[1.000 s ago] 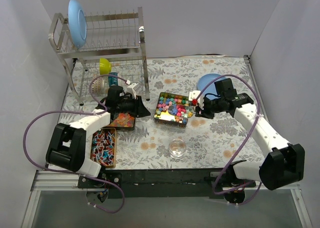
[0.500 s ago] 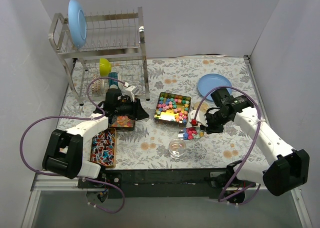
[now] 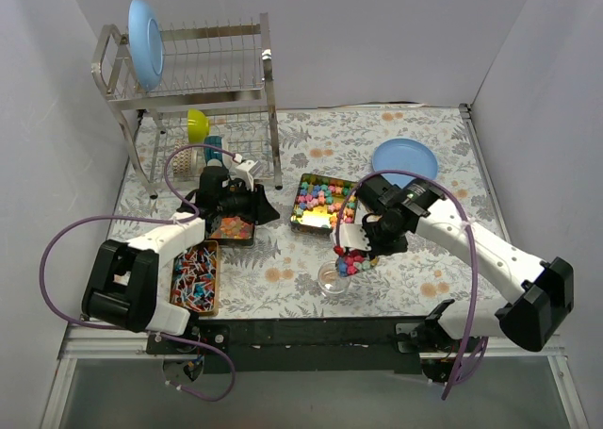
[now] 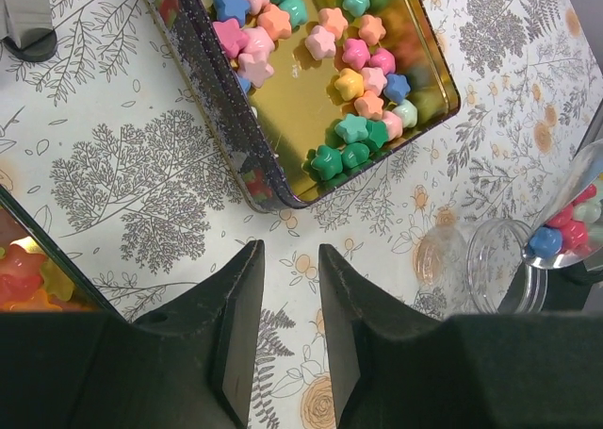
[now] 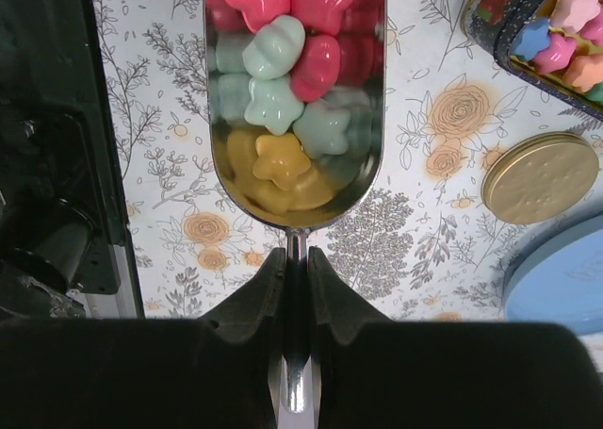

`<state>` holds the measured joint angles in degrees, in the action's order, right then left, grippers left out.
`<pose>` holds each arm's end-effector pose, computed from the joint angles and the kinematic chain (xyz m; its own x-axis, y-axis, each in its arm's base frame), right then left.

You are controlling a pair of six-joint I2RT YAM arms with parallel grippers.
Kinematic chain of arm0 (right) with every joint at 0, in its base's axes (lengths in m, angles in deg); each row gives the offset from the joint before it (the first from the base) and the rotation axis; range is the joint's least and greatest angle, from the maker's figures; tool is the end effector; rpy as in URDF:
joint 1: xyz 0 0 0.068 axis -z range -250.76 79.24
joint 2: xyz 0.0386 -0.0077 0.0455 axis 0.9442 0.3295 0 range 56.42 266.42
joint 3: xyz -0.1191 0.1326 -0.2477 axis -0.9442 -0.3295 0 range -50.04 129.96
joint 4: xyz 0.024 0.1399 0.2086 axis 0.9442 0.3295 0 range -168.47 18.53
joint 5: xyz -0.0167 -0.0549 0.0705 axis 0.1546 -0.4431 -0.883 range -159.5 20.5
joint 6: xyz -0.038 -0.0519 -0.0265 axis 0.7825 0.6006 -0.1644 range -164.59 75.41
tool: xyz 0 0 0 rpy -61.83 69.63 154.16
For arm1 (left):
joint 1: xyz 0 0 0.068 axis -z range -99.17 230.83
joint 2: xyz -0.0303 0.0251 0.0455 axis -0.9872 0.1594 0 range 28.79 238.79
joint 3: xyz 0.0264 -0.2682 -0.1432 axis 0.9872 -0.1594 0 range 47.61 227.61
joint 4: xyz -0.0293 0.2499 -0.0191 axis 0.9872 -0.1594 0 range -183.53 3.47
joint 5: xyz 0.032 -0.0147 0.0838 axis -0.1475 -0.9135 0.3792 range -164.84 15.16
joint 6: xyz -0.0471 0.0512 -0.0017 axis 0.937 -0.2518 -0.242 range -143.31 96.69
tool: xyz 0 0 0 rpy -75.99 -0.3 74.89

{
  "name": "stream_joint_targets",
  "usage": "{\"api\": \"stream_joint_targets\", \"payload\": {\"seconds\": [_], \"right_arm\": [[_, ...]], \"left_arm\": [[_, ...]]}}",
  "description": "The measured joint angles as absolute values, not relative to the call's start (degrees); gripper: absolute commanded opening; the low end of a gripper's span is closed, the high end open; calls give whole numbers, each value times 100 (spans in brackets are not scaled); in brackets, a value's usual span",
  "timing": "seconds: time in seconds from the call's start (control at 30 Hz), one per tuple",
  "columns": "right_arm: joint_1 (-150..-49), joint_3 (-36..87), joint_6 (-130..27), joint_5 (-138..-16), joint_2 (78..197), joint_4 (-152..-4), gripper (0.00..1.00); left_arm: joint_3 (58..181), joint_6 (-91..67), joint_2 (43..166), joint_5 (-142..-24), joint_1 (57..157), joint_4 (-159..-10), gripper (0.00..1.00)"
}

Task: Pack the candies
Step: Place the fake candies in the packing bottle, then scoop the fake candies from the storage box.

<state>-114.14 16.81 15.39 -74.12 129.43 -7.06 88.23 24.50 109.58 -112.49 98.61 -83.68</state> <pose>0.1433 0.1417 0.3049 0.2485 -0.9526 -0.1757 -0.9634 -0.2242 -0.1471 0.2611 -0.1201 0.2291 -0.9095 -0.3244 -0.2598 0.0454 0.5438 -0.8380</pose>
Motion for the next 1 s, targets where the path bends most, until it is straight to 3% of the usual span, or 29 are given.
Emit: {"api": "stream_joint_targets", "payload": {"seconds": [0.5,0.87,1.0], "right_arm": [[-12483,2089,958,-6003,13547,-491,1],[-12404,2808,1106,-5520,13555,-513,1],[-11938,3097,1176,-5321,13765,-736,1]], "left_arm": [[8838,2448,11013,-11233,9856,-8226,31],[8853,2747,11260,-11367,9856,-7998,33],[8770,2939,11277,-11391,9856,-7843,25]]}}
